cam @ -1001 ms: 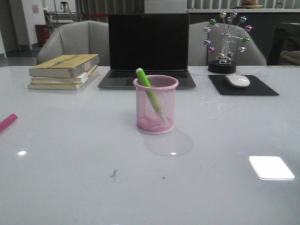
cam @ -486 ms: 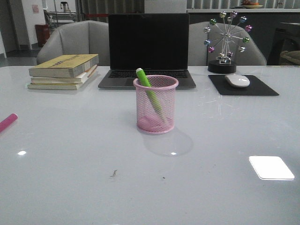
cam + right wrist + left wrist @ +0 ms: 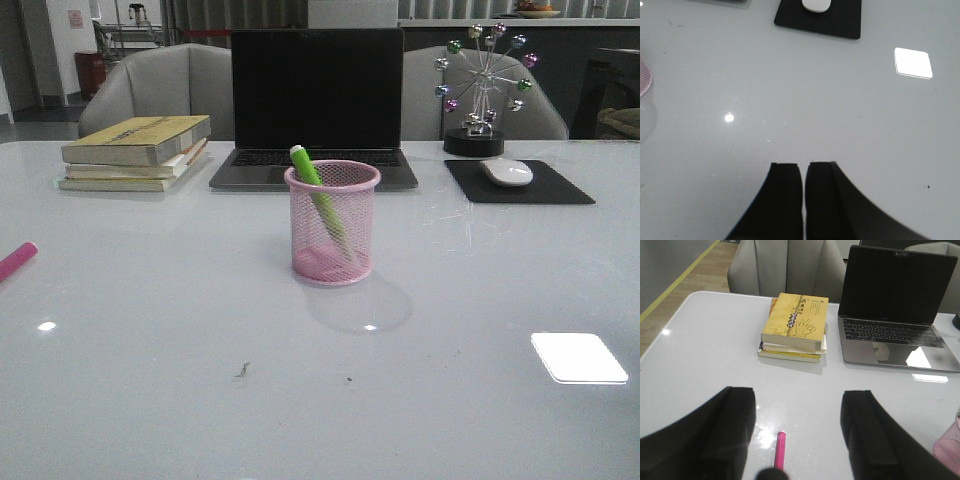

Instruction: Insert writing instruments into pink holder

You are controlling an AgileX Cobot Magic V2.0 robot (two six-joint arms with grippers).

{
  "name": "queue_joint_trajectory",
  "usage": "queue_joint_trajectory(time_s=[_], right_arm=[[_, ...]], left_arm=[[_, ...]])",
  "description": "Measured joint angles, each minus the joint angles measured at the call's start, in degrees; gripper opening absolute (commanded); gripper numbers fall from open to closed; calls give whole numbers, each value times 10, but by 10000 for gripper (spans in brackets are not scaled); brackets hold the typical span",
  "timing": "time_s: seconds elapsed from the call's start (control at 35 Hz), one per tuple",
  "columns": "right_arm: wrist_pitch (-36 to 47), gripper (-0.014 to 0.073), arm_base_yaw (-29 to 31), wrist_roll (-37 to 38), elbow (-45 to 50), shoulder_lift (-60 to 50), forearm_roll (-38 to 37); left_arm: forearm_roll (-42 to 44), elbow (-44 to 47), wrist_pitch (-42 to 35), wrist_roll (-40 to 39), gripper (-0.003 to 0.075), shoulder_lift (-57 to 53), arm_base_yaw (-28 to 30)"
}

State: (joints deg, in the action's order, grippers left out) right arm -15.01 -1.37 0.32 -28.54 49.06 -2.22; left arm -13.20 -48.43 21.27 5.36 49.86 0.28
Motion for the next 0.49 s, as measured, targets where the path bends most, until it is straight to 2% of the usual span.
queue_joint_trajectory(time_s=[0.09,0.2,0.4,0.49], right_arm=[[0,197,0,0,0,0,0],[0,197,0,0,0,0,0],[0,197,0,0,0,0,0],[0,197,0,0,0,0,0]], left_arm=[[0,-1,2,0,424,10,0],[5,-43,60,0,430,62,0],[15,-140,148,0,429,222,0],[38,-159,154,0,429,288,0]])
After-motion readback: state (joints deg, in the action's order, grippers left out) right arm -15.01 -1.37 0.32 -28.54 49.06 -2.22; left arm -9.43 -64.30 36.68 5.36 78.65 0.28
